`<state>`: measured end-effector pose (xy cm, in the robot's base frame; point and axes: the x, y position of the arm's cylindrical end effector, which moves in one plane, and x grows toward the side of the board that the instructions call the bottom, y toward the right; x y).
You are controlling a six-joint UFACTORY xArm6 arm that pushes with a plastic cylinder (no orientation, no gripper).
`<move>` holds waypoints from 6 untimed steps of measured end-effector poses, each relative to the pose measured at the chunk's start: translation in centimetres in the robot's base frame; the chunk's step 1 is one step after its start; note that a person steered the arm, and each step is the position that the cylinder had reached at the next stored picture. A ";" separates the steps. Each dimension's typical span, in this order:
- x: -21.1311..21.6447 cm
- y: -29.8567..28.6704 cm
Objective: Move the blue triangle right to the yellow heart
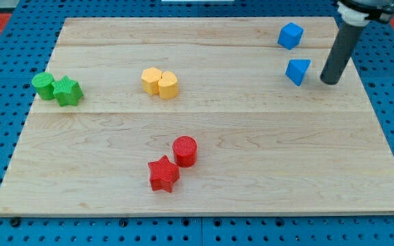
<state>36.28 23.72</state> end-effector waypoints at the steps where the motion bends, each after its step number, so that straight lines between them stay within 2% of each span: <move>1: -1.4 -5.2; 2: -1.4 -13.8; 3: -6.3 -12.7; 4: -4.3 -15.2; 5: 0.9 -15.2; 6: 0.8 -15.4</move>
